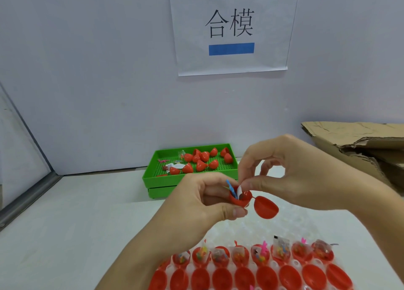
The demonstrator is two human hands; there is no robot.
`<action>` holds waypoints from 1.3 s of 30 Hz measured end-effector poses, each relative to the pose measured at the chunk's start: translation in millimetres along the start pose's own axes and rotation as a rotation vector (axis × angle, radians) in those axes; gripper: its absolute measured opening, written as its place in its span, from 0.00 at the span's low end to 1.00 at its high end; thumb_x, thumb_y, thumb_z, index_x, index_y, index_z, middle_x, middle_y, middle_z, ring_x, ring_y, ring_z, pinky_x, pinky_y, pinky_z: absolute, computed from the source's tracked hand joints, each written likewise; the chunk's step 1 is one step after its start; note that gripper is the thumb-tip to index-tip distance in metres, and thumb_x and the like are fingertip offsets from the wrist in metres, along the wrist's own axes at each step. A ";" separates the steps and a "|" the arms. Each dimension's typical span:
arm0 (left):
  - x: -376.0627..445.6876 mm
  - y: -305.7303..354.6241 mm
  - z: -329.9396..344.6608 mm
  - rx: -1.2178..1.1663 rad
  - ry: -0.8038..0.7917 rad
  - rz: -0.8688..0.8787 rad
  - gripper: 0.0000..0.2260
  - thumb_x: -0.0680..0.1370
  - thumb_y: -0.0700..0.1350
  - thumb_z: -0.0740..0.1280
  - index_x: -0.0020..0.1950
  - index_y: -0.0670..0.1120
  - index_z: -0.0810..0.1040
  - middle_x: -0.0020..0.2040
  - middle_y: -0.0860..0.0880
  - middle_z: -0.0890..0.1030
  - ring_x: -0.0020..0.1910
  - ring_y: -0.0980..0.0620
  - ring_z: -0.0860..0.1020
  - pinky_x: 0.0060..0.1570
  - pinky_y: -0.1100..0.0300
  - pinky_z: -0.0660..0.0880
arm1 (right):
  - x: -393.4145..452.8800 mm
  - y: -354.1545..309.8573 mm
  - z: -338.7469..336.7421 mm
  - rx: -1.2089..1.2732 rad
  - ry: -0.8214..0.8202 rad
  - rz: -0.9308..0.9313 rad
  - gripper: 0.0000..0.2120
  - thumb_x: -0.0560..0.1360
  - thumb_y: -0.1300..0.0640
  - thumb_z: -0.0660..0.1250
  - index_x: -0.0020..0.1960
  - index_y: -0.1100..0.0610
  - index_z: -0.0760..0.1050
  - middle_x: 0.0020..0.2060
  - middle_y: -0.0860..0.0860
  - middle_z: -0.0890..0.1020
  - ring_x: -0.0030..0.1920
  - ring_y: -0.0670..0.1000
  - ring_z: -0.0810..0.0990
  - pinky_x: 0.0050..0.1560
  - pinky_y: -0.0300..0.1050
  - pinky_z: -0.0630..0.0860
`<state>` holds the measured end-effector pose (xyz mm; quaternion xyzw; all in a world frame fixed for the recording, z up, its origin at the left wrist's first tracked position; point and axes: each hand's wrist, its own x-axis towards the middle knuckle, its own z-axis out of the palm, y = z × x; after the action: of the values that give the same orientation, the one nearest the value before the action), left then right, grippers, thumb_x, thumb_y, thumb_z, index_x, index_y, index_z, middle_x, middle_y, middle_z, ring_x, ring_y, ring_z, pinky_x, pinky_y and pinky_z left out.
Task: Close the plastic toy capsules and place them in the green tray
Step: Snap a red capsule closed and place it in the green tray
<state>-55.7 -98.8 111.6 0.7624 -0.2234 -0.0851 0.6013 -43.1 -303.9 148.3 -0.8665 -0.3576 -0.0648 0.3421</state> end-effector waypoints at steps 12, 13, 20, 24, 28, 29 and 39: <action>0.6 -1.4 -0.3 0.077 0.020 -0.041 0.10 0.69 0.34 0.77 0.48 0.44 0.85 0.43 0.49 0.87 0.45 0.52 0.86 0.51 0.61 0.81 | -2.9 -1.2 -2.7 0.006 -0.089 0.009 0.21 0.75 0.61 0.73 0.62 0.39 0.78 0.57 0.36 0.80 0.60 0.43 0.78 0.52 0.42 0.79; 0.7 -1.7 -0.1 0.088 0.022 -0.040 0.10 0.69 0.34 0.77 0.48 0.44 0.85 0.43 0.49 0.87 0.44 0.52 0.86 0.49 0.62 0.80 | -1.7 -2.5 -1.4 0.016 -0.108 0.012 0.20 0.75 0.62 0.73 0.60 0.40 0.79 0.56 0.37 0.81 0.60 0.43 0.79 0.53 0.44 0.79; 1.4 -1.0 0.5 0.038 0.057 -0.068 0.20 0.71 0.35 0.76 0.60 0.49 0.80 0.45 0.50 0.87 0.47 0.52 0.85 0.52 0.58 0.81 | 0.5 -3.1 1.6 0.003 -0.003 0.020 0.11 0.72 0.60 0.76 0.48 0.44 0.85 0.46 0.38 0.84 0.51 0.44 0.82 0.51 0.44 0.79; 0.3 -0.5 -2.1 0.004 0.066 -0.042 0.17 0.72 0.33 0.75 0.57 0.47 0.80 0.44 0.47 0.87 0.46 0.48 0.86 0.49 0.57 0.82 | 1.9 -2.4 2.0 0.005 0.056 0.008 0.10 0.73 0.61 0.75 0.44 0.44 0.85 0.42 0.39 0.85 0.47 0.45 0.83 0.50 0.44 0.79; -0.6 -1.0 -2.5 -0.012 0.076 -0.006 0.14 0.73 0.33 0.74 0.56 0.45 0.81 0.44 0.46 0.87 0.45 0.46 0.86 0.48 0.57 0.82 | 3.7 -4.2 5.1 -0.070 0.128 -0.036 0.12 0.72 0.61 0.75 0.41 0.44 0.85 0.39 0.39 0.85 0.44 0.44 0.83 0.46 0.38 0.77; -0.5 -0.6 -2.4 -0.031 0.078 0.005 0.13 0.73 0.34 0.74 0.56 0.44 0.81 0.45 0.45 0.87 0.45 0.46 0.86 0.47 0.58 0.82 | 4.2 -4.2 5.7 -0.087 0.151 -0.051 0.12 0.72 0.62 0.76 0.41 0.44 0.86 0.39 0.39 0.85 0.43 0.44 0.83 0.45 0.37 0.77; 3.5 -3.6 -1.6 -0.062 0.197 0.081 0.15 0.68 0.45 0.75 0.53 0.45 0.82 0.43 0.47 0.87 0.42 0.48 0.86 0.47 0.59 0.82 | 4.7 -0.2 10.2 -0.005 0.208 -0.048 0.08 0.71 0.64 0.76 0.45 0.51 0.88 0.43 0.41 0.86 0.45 0.41 0.85 0.49 0.33 0.79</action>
<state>-51.1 -98.3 109.1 0.7384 -0.1910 0.0076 0.6468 -41.2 -294.6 142.3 -0.8472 -0.3406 -0.1633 0.3736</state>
